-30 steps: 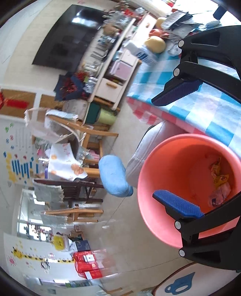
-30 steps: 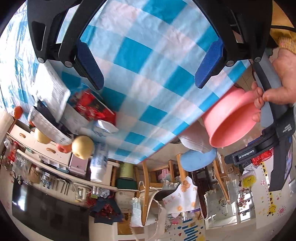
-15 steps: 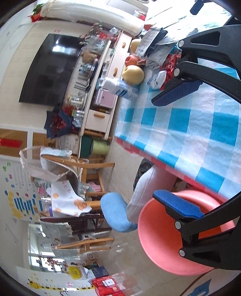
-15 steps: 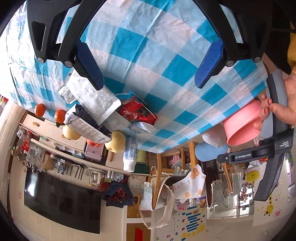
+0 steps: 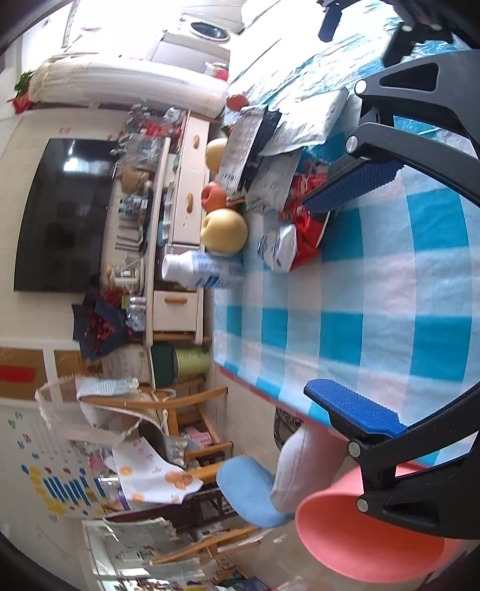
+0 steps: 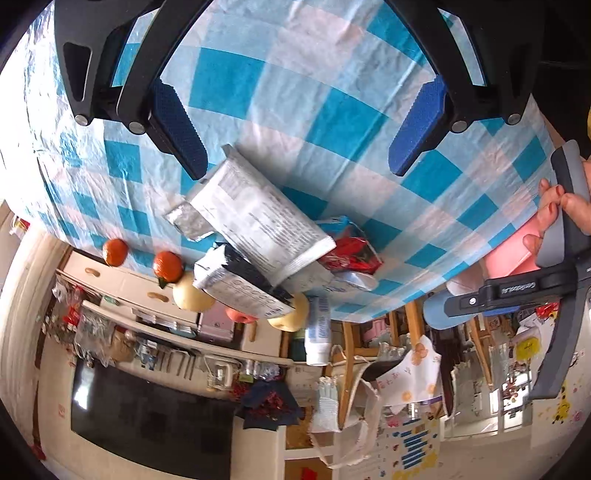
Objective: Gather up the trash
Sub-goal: 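Move both open tools back toward the items on the table, then grasp the white MAGICDAY drink pouch with the left tool while the right tool grasps the white printed package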
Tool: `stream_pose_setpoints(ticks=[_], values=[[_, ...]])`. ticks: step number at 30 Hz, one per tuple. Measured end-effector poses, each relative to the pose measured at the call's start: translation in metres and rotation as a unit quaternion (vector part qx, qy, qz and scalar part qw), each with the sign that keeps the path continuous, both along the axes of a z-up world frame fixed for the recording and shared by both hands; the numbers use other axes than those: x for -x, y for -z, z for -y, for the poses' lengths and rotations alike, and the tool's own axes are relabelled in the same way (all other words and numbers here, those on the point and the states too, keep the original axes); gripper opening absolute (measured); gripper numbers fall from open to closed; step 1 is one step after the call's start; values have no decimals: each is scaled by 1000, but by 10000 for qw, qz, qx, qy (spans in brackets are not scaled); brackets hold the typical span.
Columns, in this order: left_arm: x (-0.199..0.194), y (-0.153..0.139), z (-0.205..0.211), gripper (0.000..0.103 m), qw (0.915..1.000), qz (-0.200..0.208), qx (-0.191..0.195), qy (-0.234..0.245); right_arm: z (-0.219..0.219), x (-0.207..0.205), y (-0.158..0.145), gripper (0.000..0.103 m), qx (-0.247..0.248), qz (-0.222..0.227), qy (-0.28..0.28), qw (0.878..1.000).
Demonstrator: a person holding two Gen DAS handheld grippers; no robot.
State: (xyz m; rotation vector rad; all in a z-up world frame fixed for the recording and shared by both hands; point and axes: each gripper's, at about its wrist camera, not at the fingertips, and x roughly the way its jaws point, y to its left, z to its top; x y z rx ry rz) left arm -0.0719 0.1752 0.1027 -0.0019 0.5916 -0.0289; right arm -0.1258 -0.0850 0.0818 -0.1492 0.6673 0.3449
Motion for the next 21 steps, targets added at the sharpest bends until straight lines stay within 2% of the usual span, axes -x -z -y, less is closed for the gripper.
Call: stream_pose_setpoints(ticks=[3, 7, 9, 11, 16, 18, 21], values=[[-7, 3, 20, 91, 9996, -20, -179, 212, 20, -8, 4, 99, -96, 10, 203, 9997], [-24, 11, 41, 91, 9976, -117, -537, 418, 38, -22, 16, 93, -193, -104, 119, 9997], [-36, 15, 48, 91, 9967, -233, -601, 496, 41, -34, 24, 78, -142, -255, 10, 9996], [-46, 18, 52, 91, 9964, -321, -555, 563, 41, -43, 28, 75, -133, -303, -141, 9994], [-78, 28, 65, 91, 9928, -450, -842, 726, 43, -67, 36, 76, -206, -470, -402, 9979], [-95, 38, 67, 91, 9910, -624, -911, 762, 43, -75, 38, 88, -197, -489, -431, 9977], [-116, 49, 67, 91, 9895, -797, -914, 791, 41, -86, 40, 93, -142, -549, -594, 9966]])
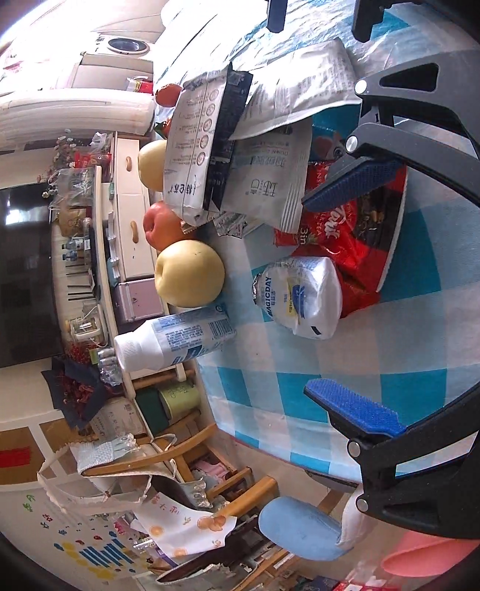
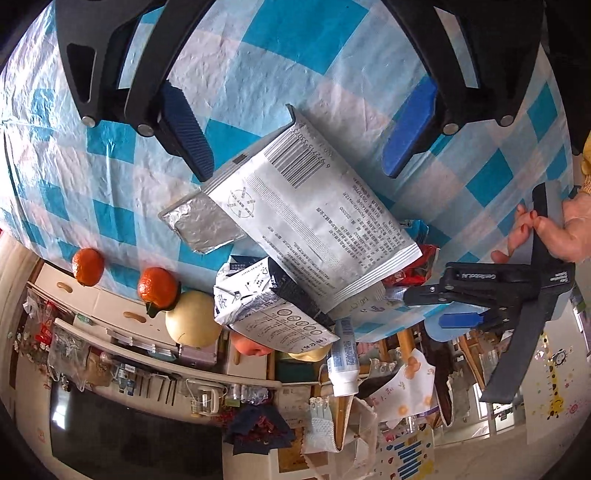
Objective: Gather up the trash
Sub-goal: 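Grasp the white MAGICDAY drink pouch with the left tool while the right tool grasps the white printed package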
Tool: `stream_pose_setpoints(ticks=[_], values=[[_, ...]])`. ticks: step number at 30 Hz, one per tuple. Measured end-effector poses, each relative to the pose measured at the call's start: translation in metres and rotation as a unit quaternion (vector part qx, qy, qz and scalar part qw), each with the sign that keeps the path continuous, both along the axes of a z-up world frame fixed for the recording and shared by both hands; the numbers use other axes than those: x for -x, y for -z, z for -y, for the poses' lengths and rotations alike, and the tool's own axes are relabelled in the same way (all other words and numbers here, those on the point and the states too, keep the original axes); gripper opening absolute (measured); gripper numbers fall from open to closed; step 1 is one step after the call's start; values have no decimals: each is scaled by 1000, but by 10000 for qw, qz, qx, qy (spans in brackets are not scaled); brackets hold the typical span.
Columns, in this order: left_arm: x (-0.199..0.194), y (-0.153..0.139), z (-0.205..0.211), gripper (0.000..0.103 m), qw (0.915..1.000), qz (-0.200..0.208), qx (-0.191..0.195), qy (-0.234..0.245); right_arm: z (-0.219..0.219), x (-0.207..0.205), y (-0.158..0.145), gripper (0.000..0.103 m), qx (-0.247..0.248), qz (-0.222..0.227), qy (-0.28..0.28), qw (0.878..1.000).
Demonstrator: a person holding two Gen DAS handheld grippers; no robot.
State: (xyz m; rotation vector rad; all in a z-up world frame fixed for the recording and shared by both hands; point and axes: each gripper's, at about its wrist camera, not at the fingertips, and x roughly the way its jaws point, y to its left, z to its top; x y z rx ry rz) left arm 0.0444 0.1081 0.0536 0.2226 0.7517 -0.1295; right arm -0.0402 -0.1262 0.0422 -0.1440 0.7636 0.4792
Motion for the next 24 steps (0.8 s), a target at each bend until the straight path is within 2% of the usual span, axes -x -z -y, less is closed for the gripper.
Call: stream_pose_setpoints(ticks=[6, 9, 11, 13, 19, 24], values=[[-26, 10, -5, 91, 9997, -192, 120, -1, -7, -20, 7, 94, 205, -26, -191, 9996], [-36, 13, -8, 91, 9993, -261, 263, 3, -7, -29, 9, 96, 138, -84, -309, 9994], [-40, 15, -11, 78, 9989, -329, 333, -33, -9, -34, 10, 97, 123, -114, -379, 9991], [-45, 19, -12, 73, 9985, -407, 366, -82, -11, -36, 11, 98, 119, -106, -475, 9987], [-51, 28, -9, 62, 9976, -540, 416, -90, -20, -39, 11, 99, 63, -161, -727, 9972], [-50, 28, -8, 62, 9974, -541, 464, -145, -22, -41, 12, 99, 72, -215, -778, 9967]])
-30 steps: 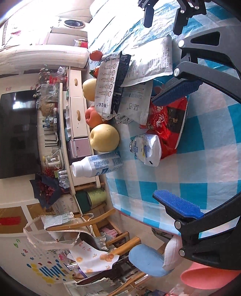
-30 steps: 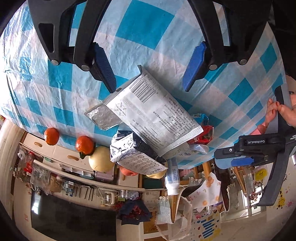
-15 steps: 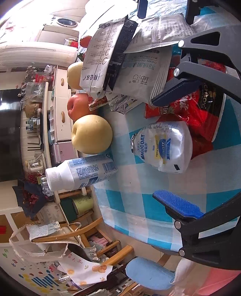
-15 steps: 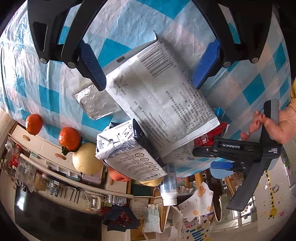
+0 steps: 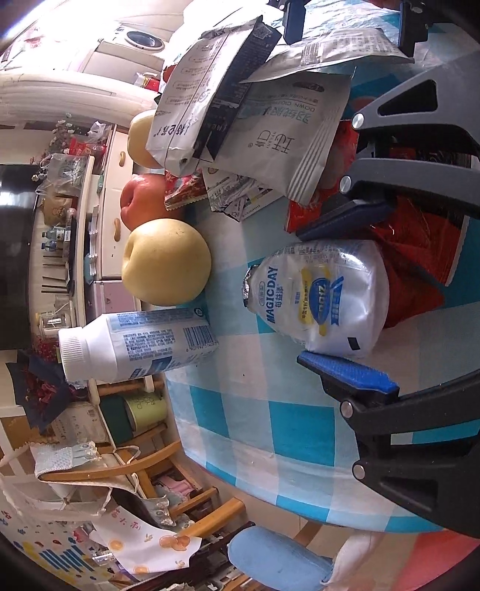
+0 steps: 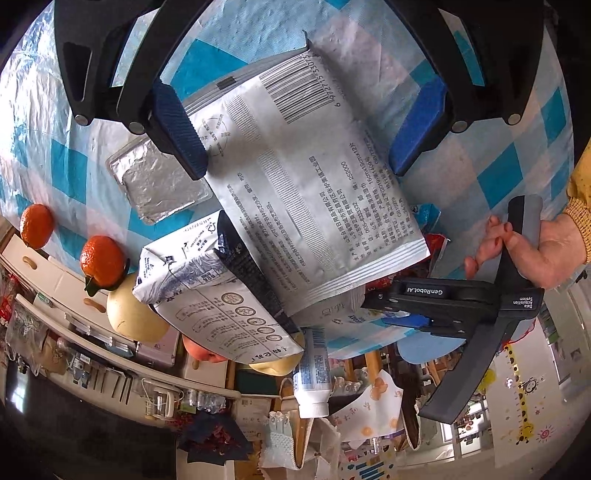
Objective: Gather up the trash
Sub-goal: 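Grasp the white MAGICDAY drink pouch with the left tool while the right tool grasps the white printed package, then carry the drink pouch and printed package in both tools over the pink bucket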
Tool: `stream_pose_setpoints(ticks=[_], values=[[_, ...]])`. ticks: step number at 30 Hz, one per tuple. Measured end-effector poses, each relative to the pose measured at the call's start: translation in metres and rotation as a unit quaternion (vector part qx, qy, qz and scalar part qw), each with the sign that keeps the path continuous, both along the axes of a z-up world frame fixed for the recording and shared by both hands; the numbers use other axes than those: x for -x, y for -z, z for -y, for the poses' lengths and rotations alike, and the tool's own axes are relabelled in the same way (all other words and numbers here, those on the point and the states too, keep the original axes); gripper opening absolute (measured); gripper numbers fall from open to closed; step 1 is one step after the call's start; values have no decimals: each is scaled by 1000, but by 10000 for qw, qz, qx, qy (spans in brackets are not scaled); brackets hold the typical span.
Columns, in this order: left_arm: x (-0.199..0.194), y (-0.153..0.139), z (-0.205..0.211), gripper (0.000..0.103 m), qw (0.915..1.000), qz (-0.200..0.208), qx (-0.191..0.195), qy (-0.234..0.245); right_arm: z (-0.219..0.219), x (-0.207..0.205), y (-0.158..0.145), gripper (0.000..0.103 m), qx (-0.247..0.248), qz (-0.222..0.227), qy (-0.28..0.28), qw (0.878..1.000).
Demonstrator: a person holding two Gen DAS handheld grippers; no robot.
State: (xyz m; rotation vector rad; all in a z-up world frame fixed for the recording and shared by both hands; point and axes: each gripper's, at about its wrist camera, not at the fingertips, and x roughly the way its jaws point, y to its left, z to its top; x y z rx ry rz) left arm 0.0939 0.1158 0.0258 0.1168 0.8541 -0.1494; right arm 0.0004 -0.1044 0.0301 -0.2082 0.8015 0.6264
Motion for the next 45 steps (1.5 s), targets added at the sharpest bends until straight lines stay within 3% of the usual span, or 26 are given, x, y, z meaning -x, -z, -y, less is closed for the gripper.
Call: stream_pose_setpoints(ticks=[8, 12, 19, 26, 36, 39, 45], values=[[11, -5, 1, 61, 9999, 60, -27, -91, 1, -2, 0, 99, -10, -59, 15, 10000], [22, -7, 1, 61, 9998, 118, -67, -132, -3, -4, 6, 99, -92, -403, -87, 9991], [41, -8, 2, 61, 9999, 118, -38, -121, -15, 12, 2, 97, -46, -330, -307, 9990], [64, -12, 5, 61, 9998, 129, 65, -122, -20, 33, -10, 65, 28, 127, -247, 9996], [96, -16, 4, 61, 9984, 193, 440, -295, -10, 49, -26, 32, -25, 643, 167, 9978], [110, -19, 0, 61, 9971, 231, 602, -409, -7, 54, -29, 24, -42, 743, 269, 9969], [134, -26, 0, 61, 9962, 338, 702, -382, 2, 61, -33, 17, -19, 895, 531, 9946]])
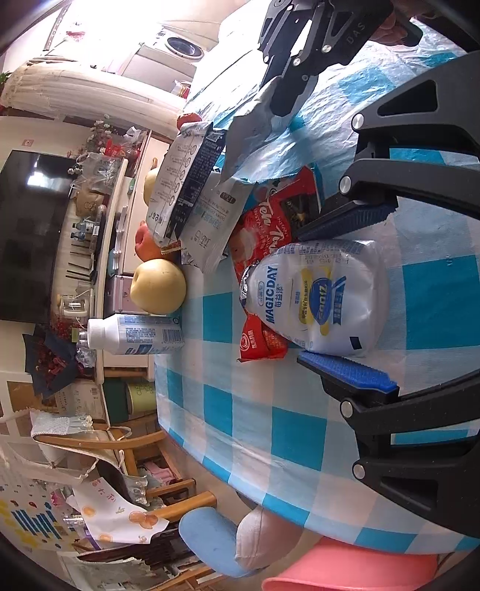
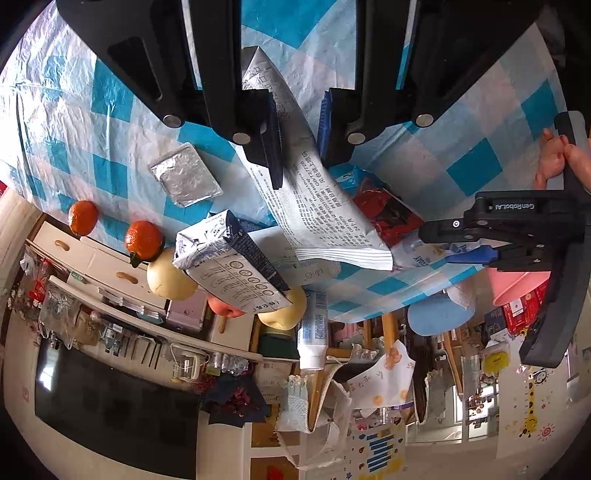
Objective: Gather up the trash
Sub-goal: 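Carry the drink pouch and printed package in both tools over the pink bucket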
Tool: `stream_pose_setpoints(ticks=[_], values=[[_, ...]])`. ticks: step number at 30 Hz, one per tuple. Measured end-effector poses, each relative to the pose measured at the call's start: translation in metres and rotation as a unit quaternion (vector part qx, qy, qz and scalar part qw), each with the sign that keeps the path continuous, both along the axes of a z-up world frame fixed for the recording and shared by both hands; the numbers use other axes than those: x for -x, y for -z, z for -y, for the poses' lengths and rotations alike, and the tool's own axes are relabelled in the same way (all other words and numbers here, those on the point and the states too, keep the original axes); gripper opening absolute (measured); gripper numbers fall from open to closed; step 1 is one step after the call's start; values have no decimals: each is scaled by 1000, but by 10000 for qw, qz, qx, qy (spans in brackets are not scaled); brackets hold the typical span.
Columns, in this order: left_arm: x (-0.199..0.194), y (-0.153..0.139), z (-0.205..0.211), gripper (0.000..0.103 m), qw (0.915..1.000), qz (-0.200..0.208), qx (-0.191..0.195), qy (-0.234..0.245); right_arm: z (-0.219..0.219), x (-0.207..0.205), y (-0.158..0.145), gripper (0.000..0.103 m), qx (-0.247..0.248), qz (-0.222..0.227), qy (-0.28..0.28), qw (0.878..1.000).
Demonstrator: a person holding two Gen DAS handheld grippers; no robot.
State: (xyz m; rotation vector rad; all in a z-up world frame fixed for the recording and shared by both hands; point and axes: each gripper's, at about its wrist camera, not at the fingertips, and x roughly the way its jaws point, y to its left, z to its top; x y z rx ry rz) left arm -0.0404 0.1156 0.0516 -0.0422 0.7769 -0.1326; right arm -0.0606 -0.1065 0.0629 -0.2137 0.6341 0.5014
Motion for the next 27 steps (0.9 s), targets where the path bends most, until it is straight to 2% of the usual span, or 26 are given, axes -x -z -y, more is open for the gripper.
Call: stream_pose_setpoints(ticks=[4, 11, 19, 27], values=[[7, -5, -2, 61, 9999, 101, 24, 39, 6, 6, -10, 13, -157, 119, 168, 9997], [15, -18, -11, 61, 9994, 294, 192, 65, 18, 6, -14, 13, -736, -146, 439, 9962], [16, -27, -30, 61, 9984, 398, 408, -61, 21, 10, -24, 10, -1657, -504, 600, 9831], [20, -40, -51, 61, 9970, 569, 457, -243, 11, 16, -38, 9, -2278, -680, 615, 9694]])
